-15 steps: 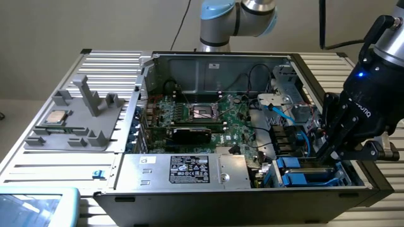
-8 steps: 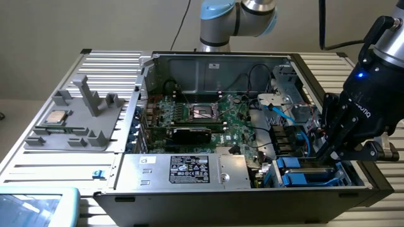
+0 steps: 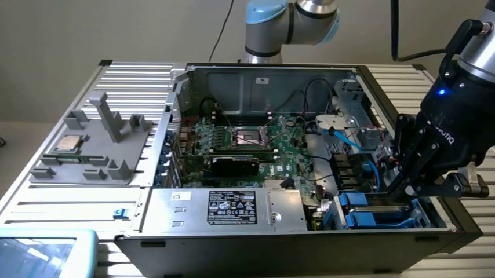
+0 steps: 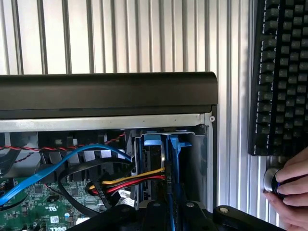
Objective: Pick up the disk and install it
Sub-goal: 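Insert the first disk wire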
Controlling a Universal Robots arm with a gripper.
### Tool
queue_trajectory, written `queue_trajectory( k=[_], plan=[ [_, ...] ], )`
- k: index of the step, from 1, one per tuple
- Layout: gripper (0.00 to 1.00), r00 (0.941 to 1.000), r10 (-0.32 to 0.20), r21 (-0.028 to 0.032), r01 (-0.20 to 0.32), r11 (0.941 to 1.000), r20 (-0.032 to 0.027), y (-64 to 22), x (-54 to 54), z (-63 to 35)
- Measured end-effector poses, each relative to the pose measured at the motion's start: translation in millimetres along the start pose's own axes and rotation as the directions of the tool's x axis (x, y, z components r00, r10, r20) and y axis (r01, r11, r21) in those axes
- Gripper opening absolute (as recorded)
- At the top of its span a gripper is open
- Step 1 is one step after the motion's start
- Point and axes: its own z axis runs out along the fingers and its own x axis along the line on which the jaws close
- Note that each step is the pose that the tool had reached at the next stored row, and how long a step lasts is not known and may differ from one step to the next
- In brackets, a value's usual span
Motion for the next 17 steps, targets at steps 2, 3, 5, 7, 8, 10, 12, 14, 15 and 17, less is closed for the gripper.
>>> queue_trajectory(
  k=[2,3,5,7,8,10,12,14,15,17],
  plan=[
    [0.16,1.0,0.0,0.0001,0.0,1.0,-0.0002,-0.2,3.1,-0.2],
    [0.16,1.0,0.0,0.0,0.0,1.0,-0.0002,-0.3,4.6,-0.3],
    [0.16,1.0,0.0,0.0,0.0,1.0,-0.0002,-0.1,5.4,-0.3],
    [0.16,1.0,0.0,0.0028,0.0,1.0,-0.0016,1.7,5.6,0.4],
    [0.16,1.0,-0.001,0.0059,0.001,1.0,-0.0032,2.9,5.7,1.3],
    [0.16,1.0,-0.001,0.0099,0.001,1.0,-0.0064,4.2,6.0,3.4],
    [0.16,1.0,-0.001,0.011,0.002,0.9999,-0.0088,4.3,6.4,6.5],
    [0.16,1.0,-0.002,0.0114,0.002,0.9999,-0.0094,4.7,7.0,10.0],
    [0.16,1.0,-0.002,0.0116,0.002,0.9999,-0.0094,4.7,7.1,10.1],
    [0.16,1.0,-0.002,0.0116,0.002,0.9999,-0.0093,4.7,7.2,10.1]
  ],
)
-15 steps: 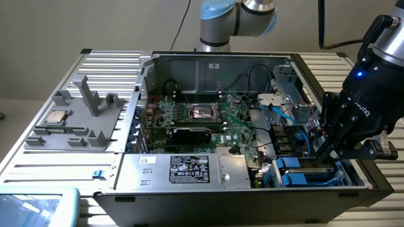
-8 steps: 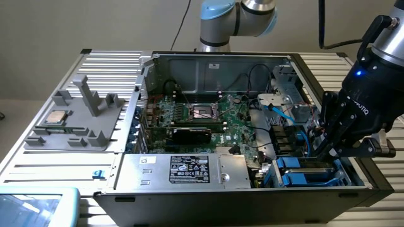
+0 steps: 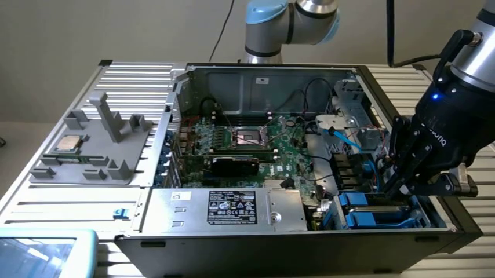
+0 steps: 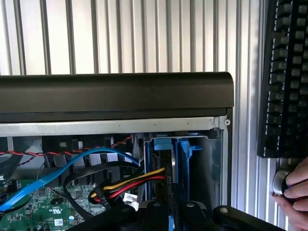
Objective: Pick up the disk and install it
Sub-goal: 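Insert the first disk wire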
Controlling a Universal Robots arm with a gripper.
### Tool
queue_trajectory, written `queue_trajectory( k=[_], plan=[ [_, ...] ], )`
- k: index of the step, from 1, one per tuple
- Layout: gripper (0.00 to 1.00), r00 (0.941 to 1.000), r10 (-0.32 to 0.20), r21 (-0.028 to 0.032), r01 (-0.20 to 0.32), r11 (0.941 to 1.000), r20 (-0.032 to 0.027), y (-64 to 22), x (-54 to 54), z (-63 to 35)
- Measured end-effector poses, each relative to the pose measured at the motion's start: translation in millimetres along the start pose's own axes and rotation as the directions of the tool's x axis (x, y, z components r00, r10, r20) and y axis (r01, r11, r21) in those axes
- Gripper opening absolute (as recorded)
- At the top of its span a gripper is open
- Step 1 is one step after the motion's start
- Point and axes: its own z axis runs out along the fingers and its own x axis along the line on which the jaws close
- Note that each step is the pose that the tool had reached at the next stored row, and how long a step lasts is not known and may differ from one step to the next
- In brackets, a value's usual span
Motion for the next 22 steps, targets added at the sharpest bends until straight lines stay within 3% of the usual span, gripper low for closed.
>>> queue_trajectory(
  k=[22],
  plan=[
    [0.16,1.0,0.0,0.0,0.0,1.0,-0.0002,-0.1,9.4,7.6]
  ],
)
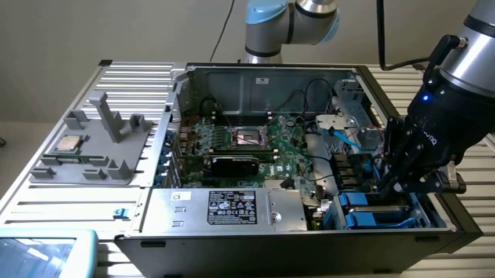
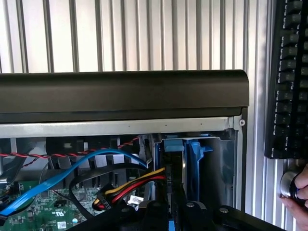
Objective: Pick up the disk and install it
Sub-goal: 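Insert the first disk wire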
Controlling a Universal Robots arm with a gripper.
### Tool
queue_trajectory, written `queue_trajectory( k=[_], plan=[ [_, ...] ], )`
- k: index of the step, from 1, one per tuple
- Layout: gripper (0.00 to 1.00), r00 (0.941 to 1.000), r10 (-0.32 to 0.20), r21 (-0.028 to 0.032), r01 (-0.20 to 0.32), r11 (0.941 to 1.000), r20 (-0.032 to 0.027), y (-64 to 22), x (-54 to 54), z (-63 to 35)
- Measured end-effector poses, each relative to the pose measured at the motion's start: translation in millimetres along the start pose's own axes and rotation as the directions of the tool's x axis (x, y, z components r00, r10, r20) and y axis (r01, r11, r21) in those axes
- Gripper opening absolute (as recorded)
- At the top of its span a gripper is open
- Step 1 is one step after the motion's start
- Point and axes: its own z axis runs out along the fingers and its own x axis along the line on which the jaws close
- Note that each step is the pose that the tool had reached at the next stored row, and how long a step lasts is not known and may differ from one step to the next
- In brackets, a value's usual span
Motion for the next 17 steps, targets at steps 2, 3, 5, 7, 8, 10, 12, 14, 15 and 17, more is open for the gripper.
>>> queue_trajectory(
  k=[2,3,5,7,8,10,12,14,15,17],
  plan=[
    [0.16,1.0,0.0,0.0,0.0,1.0,0.0001,0.0,0.5,0.2],
    [0.16,1.0,0.0,0.0,0.0,1.0,0.0001,0.0,0.7,0.3],
    [0.16,1.0,0.0,0.0,0.0,1.0,-0.0002,0.0,1.2,0.9],
    [0.16,1.0,0.0,0.0,0.0,1.0,-0.0007,0.1,1.8,1.7],
    [0.16,1.0,0.0,0.0001,0.0,1.0,-0.001,0.1,2.0,2.1],
    [0.16,1.0,0.0,0.0001,0.0,1.0,-0.0012,0.1,2.2,2.5],
    [0.16,1.0,0.0,0.0001,0.0,1.0,-0.0018,0.2,2.2,3.2],
    [0.16,1.0,0.0,0.0001,0.0,1.0,-0.0024,0.2,2.3,3.8],
    [0.16,1.0,0.0,0.0001,0.0,1.0,-0.0025,0.2,2.3,3.9],
    [0.16,1.0,0.0,0.0002,0.0,1.0,-0.003,0.3,2.3,4.4]
  ],
)
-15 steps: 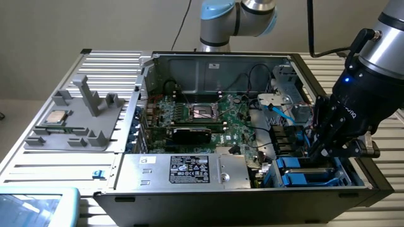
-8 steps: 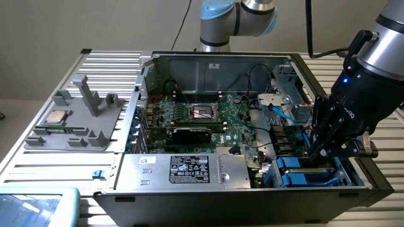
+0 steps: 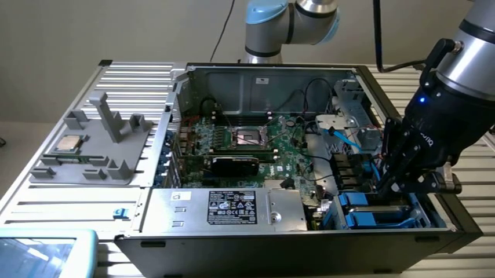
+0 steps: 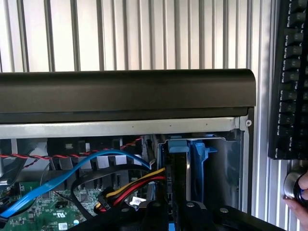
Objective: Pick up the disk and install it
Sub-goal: 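Insert the first disk wire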
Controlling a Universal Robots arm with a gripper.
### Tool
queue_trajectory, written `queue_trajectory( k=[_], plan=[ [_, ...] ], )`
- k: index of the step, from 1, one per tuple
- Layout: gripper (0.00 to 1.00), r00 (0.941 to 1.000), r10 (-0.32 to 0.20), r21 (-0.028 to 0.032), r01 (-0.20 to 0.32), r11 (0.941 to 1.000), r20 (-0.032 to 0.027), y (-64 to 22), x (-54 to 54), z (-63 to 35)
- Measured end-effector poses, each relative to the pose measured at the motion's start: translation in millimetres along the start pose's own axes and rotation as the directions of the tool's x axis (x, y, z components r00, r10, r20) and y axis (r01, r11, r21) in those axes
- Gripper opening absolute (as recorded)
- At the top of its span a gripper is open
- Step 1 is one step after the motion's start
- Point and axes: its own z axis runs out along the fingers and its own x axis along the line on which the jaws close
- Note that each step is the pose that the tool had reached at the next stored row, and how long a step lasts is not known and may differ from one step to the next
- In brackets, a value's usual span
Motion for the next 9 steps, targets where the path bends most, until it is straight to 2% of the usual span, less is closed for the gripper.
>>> queue_trajectory(
  k=[9],
  plan=[
    [0.16,0.9999,0.011,0.001,-0.011,0.9999,-0.0029,0.0,0.0,0.2]
  ],
)
